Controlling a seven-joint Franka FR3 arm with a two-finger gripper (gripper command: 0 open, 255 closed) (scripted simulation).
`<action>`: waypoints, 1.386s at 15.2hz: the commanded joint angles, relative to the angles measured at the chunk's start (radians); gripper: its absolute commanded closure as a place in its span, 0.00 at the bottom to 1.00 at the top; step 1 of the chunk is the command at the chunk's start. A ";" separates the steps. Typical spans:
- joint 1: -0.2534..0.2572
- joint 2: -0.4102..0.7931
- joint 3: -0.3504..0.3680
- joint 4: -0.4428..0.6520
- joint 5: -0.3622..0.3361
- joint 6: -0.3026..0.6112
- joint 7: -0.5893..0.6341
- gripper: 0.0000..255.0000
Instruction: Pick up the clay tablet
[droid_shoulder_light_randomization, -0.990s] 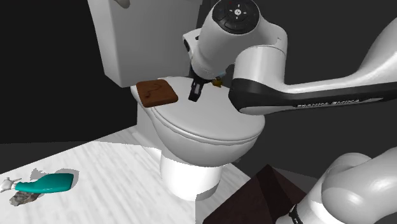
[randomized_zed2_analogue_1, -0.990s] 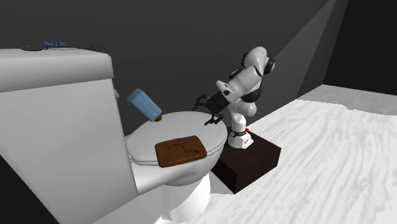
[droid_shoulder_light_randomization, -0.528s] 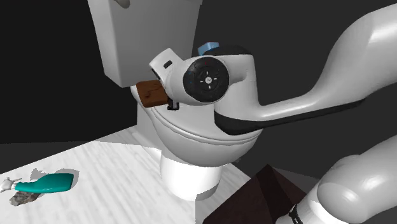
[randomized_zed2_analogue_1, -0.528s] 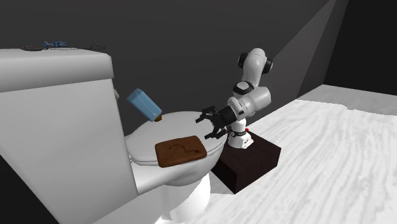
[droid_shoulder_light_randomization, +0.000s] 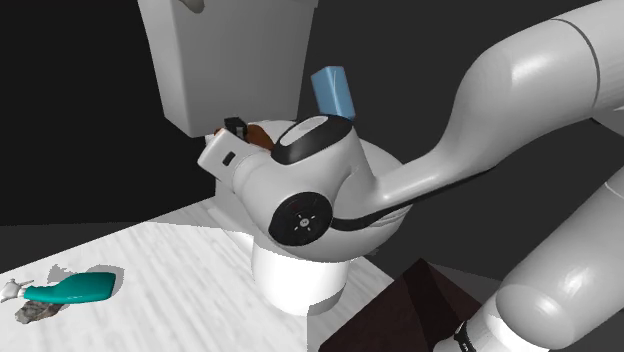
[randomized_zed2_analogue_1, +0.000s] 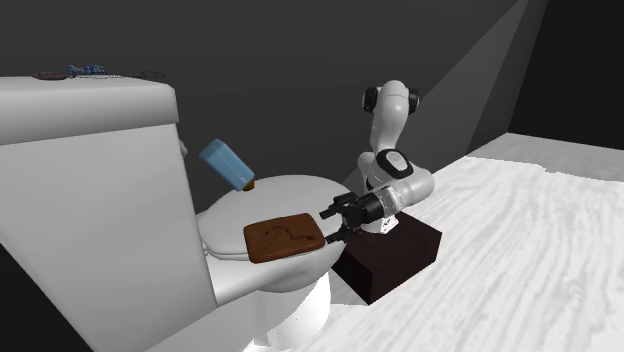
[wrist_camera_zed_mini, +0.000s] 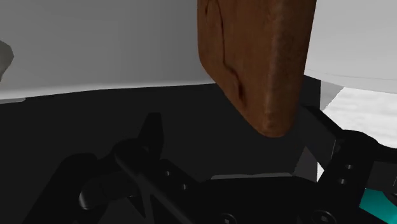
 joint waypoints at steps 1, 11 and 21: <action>0.003 0.025 0.007 -0.008 -0.035 -0.021 0.026 0.00; 0.013 0.084 0.016 -0.020 -0.090 -0.071 0.075 1.00; 0.003 0.032 0.010 -0.010 -0.042 -0.027 0.032 1.00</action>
